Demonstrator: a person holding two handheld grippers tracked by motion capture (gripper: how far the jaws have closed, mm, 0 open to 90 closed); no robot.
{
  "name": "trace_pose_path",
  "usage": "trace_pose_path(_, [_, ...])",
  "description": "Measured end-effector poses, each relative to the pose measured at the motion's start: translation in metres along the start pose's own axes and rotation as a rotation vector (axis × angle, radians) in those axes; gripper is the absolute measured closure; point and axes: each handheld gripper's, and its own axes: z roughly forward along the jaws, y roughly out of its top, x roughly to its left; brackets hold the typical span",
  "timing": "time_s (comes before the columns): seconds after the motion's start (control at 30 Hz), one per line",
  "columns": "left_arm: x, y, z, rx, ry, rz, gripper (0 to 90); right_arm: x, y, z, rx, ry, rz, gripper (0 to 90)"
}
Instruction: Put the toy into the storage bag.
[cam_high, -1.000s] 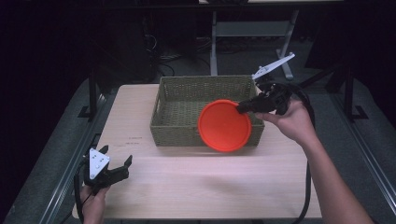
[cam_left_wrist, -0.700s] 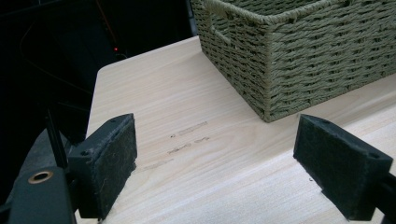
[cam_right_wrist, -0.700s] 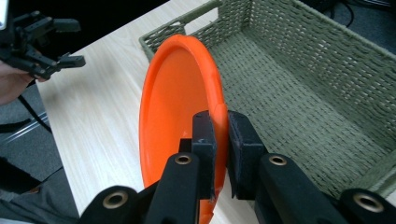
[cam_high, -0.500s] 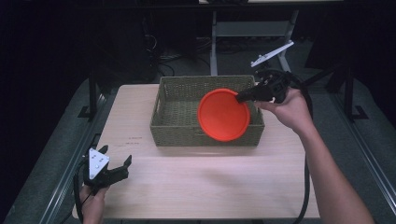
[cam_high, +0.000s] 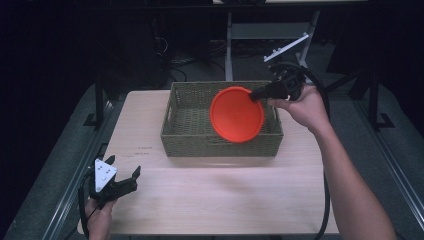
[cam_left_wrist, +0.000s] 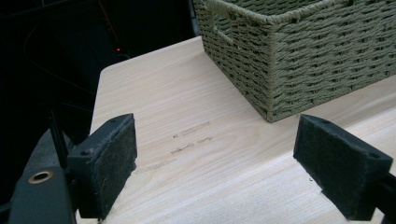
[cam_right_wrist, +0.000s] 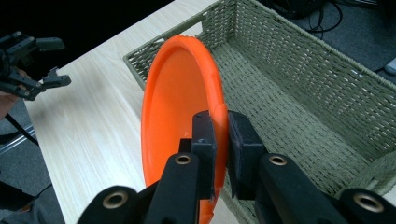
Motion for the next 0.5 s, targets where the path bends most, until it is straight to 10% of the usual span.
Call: trace_pose_path(0.5, [0.001,0.001,0.0,-0.003,-0.002,0.007,12.7,-0.011,0.024,0.002,0.012,-0.04,0.01,82.0])
